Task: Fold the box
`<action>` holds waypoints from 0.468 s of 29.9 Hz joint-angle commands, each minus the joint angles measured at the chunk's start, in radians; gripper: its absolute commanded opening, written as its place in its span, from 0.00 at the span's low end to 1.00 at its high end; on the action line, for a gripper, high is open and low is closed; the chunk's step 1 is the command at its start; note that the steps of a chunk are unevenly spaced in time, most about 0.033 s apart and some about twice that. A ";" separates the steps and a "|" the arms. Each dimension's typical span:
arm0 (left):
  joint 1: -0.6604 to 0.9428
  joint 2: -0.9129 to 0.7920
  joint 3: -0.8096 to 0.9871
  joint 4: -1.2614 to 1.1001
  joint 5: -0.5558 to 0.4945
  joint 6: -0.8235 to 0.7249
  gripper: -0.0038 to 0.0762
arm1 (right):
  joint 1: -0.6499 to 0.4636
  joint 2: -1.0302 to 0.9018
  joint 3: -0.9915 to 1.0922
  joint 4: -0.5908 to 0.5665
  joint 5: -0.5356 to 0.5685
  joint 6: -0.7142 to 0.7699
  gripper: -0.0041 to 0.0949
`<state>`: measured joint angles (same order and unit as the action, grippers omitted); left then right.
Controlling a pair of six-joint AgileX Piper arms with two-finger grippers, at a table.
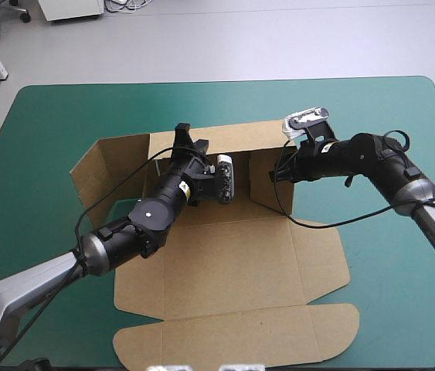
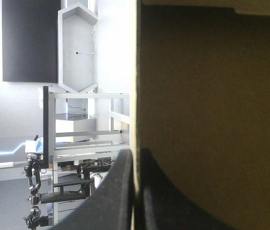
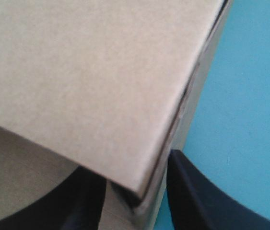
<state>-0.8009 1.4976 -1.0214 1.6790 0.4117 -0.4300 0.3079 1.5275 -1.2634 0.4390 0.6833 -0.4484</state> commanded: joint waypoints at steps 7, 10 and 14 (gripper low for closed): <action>-0.007 -0.036 -0.026 0.040 -0.018 -0.022 0.03 | 0.024 -0.032 -0.025 0.052 -0.014 -0.019 0.15; -0.007 -0.036 -0.026 0.040 -0.020 -0.022 0.03 | 0.026 -0.032 -0.025 0.068 -0.014 -0.035 0.02; -0.007 -0.036 -0.026 0.043 -0.021 -0.044 0.04 | 0.026 -0.032 -0.025 0.074 -0.021 -0.007 0.03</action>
<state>-0.8000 1.4976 -1.0214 1.6829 0.4236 -0.4397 0.3110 1.5309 -1.2634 0.4258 0.6673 -0.4458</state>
